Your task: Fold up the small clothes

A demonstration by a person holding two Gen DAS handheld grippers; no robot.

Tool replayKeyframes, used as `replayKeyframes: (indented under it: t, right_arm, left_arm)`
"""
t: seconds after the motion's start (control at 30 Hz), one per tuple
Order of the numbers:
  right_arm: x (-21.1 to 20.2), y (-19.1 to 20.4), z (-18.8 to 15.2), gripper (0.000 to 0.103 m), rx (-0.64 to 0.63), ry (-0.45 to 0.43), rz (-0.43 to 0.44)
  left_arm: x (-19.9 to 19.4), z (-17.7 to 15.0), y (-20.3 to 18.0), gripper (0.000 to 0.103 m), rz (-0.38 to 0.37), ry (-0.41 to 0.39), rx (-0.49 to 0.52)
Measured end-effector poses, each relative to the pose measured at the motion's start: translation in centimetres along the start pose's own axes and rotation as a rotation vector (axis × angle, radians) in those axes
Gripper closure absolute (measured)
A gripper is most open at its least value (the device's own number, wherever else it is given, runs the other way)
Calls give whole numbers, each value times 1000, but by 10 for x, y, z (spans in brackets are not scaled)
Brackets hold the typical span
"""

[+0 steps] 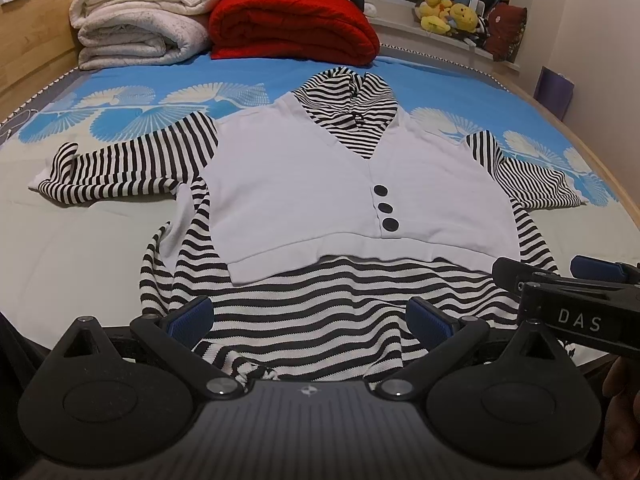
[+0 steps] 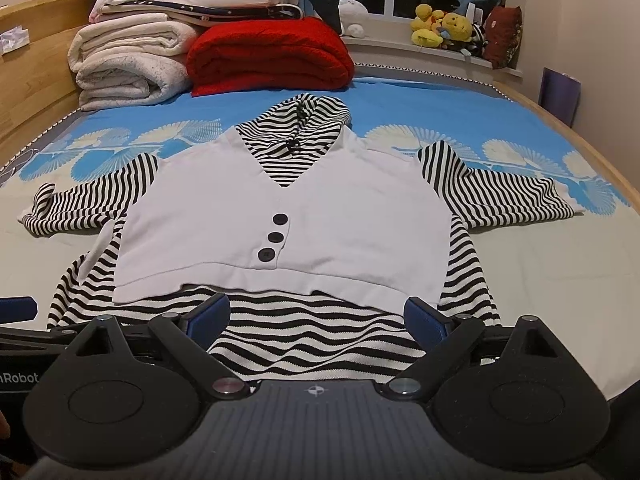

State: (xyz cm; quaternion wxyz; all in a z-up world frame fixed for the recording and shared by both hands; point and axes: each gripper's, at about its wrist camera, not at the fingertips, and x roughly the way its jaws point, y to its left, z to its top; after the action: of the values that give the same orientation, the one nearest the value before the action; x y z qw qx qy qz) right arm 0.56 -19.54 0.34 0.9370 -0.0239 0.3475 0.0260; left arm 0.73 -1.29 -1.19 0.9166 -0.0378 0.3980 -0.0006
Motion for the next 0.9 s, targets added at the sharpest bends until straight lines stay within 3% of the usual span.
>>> replayKeyframes:
  t: [0.47, 0.57, 0.9]
  right_arm:
    - [-1, -2, 1, 10, 10, -6, -1]
    - [-3, -3, 1, 11, 13, -14, 0]
    - [-10, 5, 3, 19, 21, -116, 7]
  left_arm:
    - [2, -1, -5, 1, 14, -14, 23]
    - [-1, 1, -6, 5, 16, -36, 28]
    - [-16, 8, 0, 9, 36, -129, 53]
